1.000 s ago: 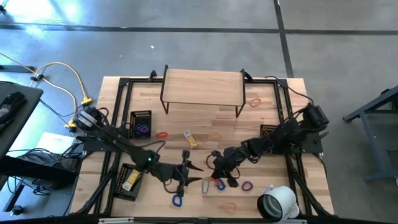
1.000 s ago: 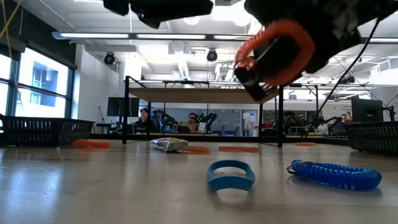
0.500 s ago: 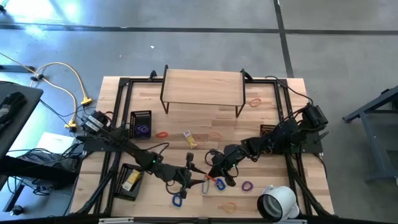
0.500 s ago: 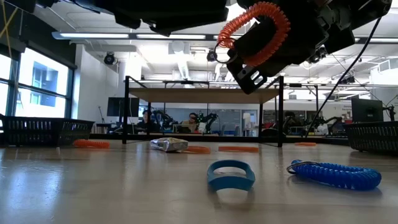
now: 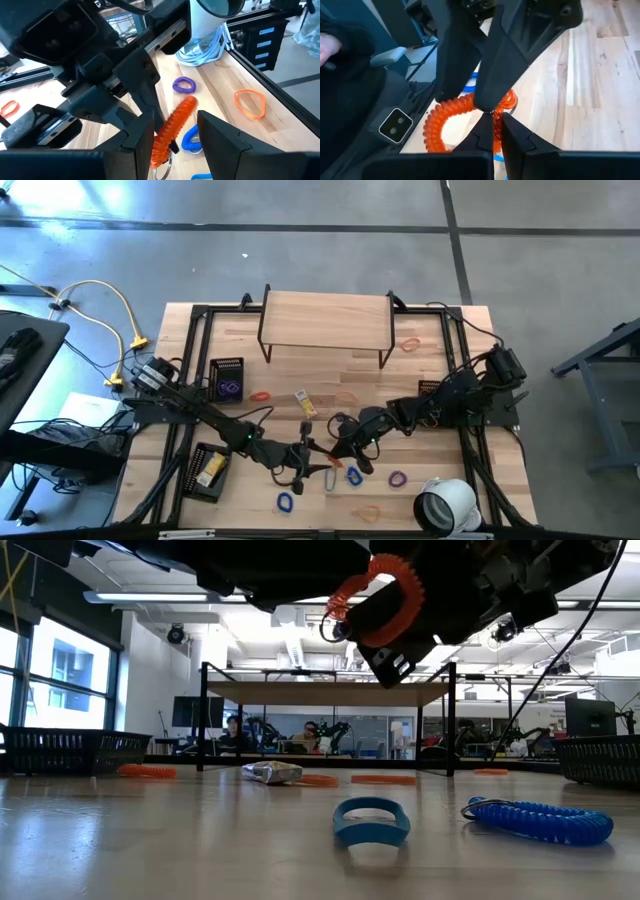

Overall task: Pick & Place Office Desk Supplies
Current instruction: Put the right orange spring keychain into the top left black bin

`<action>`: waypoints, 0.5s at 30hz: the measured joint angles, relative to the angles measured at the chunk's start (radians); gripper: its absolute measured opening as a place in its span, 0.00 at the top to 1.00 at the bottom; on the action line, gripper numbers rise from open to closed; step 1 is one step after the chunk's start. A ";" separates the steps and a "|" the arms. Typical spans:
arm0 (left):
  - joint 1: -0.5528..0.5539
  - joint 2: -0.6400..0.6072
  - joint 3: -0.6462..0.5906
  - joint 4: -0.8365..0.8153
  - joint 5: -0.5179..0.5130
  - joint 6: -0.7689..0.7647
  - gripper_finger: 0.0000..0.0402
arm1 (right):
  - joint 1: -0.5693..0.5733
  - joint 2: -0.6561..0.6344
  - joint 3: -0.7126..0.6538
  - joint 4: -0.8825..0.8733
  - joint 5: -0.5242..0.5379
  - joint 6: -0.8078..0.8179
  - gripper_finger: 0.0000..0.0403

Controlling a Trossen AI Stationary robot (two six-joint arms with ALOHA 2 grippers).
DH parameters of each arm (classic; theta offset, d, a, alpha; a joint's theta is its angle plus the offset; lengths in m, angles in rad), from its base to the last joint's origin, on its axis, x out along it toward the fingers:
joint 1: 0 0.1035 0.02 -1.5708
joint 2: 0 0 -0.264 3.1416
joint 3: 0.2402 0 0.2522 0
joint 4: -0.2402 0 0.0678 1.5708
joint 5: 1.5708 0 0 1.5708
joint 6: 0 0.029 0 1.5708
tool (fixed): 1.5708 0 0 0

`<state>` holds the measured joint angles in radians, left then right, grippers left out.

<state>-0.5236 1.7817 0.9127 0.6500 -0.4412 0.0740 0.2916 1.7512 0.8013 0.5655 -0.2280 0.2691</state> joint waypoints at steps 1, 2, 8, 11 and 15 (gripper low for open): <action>0.000 0.000 0.000 0.000 0.000 -0.002 0.64 | 0.000 0.000 0.000 0.000 -0.005 0.000 0.99; 0.001 0.000 0.000 0.000 0.000 -0.008 0.64 | 0.000 0.000 0.000 0.000 -0.013 0.000 0.99; 0.003 0.000 0.000 -0.034 0.000 -0.047 0.64 | 0.003 0.000 0.000 0.003 -0.015 0.000 0.99; 0.003 0.000 0.000 -0.047 -0.001 -0.049 0.64 | 0.002 0.000 0.000 0.017 -0.024 0.000 0.99; 0.003 0.000 0.001 -0.047 -0.002 -0.045 0.64 | 0.000 0.000 0.000 0.022 -0.037 -0.001 0.99</action>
<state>-0.5205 1.7813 0.9138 0.6025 -0.4427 0.0294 0.2916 1.7512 0.8013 0.5877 -0.2649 0.2680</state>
